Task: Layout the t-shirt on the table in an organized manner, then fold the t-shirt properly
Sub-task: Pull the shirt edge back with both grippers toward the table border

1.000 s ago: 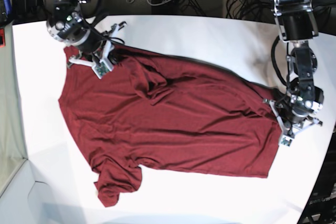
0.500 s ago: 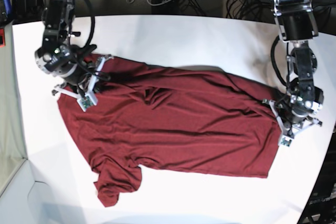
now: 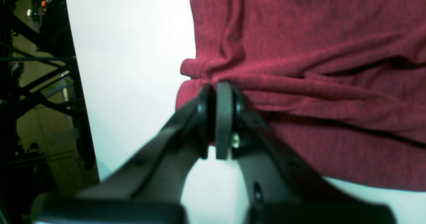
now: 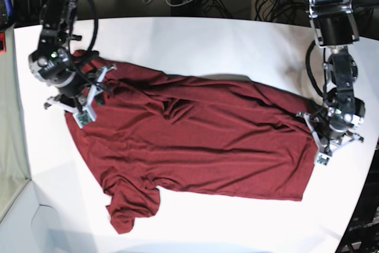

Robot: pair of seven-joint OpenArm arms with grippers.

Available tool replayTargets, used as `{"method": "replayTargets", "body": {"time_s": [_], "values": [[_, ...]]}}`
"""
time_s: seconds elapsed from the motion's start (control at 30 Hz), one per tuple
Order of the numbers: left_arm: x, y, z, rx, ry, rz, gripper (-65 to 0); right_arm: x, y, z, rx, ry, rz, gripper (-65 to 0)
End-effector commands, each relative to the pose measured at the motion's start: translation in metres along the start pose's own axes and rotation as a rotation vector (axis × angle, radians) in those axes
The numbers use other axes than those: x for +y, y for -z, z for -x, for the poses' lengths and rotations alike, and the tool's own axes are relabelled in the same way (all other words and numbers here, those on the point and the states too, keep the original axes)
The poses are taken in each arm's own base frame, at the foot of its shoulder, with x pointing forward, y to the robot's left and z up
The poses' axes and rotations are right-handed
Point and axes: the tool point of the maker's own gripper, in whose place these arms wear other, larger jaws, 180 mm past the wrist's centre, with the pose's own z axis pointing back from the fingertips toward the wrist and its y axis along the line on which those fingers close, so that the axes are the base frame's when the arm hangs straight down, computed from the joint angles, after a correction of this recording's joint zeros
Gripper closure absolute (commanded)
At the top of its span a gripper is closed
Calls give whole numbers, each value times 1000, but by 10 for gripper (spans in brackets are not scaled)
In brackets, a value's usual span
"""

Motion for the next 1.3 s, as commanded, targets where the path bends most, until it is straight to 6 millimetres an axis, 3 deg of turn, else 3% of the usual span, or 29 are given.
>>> {"method": "replayTargets", "body": {"time_s": [0.0,0.13,0.3,0.47,0.6,0.8,0.97,1.1,1.27], "values": [[18,-5,-16,-46,-1,-42,0,0,-6,-9,-39,-5,6,-225],[16,-5,-17,-47,-2,-39,0,9,-12,12,6,-14,-10,-228],[16,-4,-16,-46,-3,-38,0,23,-16,36,54,0,-43,-295],[6,12,10,37,-23,5,-18,25,-15,45,74,10,-50,-346],[5,19,18,66,-39,21,-113,25,-11,49,88,19,-58,-344],[9,18,16,58,-45,16,-339,26,-10,51,92,23,-61,-344],[45,0,12,2,-148,-65,-508,26,-10,51,91,22,-60,-344],[67,-12,24,-8,-207,-118,-533,26,-11,49,86,23,-60,-344],[55,-6,49,15,-210,-94,-529,33,-7,42,62,48,-70,-344]]}}
